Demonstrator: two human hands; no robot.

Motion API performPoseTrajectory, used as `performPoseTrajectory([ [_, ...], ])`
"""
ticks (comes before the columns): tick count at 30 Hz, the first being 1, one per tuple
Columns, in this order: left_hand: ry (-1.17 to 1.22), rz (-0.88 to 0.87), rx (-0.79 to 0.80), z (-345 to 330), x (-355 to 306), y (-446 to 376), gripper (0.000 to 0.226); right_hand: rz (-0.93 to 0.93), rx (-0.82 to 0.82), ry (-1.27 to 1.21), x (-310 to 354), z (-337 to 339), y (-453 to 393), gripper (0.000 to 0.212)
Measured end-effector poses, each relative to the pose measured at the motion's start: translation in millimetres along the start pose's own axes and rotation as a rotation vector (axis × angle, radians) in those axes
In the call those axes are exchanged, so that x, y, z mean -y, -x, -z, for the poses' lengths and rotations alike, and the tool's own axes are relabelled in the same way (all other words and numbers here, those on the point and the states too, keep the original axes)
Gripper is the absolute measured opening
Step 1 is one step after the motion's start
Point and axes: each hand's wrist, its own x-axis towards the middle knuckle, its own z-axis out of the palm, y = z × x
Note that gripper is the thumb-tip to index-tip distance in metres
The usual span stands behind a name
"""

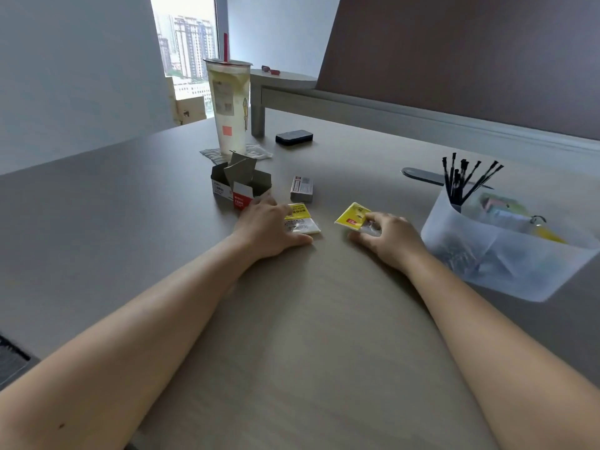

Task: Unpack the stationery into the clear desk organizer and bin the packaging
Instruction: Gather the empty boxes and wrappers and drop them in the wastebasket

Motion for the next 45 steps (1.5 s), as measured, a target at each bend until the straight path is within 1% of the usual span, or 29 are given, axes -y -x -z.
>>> performPoseTrajectory([
  [3,0.038,0.004,0.010,1,2,7,0.057,0.092,0.008,0.004,3,3,13,0.050],
  [6,-0.023,-0.016,0.016,4,-1,13,0.054,0.156,0.009,-0.010,3,4,24,0.053],
  [8,-0.058,-0.002,0.009,7,-1,17,0.057,0.179,0.008,-0.022,2,4,27,0.055],
  [11,-0.127,0.001,0.001,10,0,21,0.059,0.191,-0.001,-0.017,0,4,30,0.051],
  [15,-0.218,-0.061,-0.035,11,0,30,0.046,0.220,-0.026,-0.017,-1,2,30,0.046],
  [17,-0.197,-0.067,-0.057,11,2,35,0.041,0.236,-0.057,-0.033,0,1,30,0.042],
  [21,-0.077,-0.052,-0.079,15,7,42,0.042,0.281,-0.121,-0.074,2,-2,32,0.037],
  [23,-0.021,-0.053,-0.110,16,11,44,0.037,0.298,-0.144,-0.099,5,-2,34,0.036],
  [27,0.000,-0.062,-0.214,16,16,50,0.023,0.327,-0.193,-0.141,13,-1,41,0.034],
  [29,0.018,-0.052,-0.257,20,17,55,0.023,0.337,-0.223,-0.141,20,0,46,0.034],
  [31,0.037,-0.042,-0.281,25,17,62,0.024,0.347,-0.248,-0.151,28,1,52,0.038],
  [33,0.046,-0.031,-0.306,32,19,71,0.025,0.337,-0.257,-0.178,38,3,58,0.035],
  [35,0.061,0.004,-0.343,40,23,83,0.026,0.322,-0.258,-0.221,51,5,65,0.031],
  [38,0.075,0.064,-0.376,54,30,106,0.033,0.322,-0.241,-0.309,74,5,79,0.026],
  [42,0.110,0.136,-0.414,72,48,148,0.037,0.343,-0.148,-0.471,113,-2,102,0.024],
  [45,0.167,0.238,-0.451,85,73,187,0.039,0.377,-0.084,-0.566,150,-13,119,0.022],
])
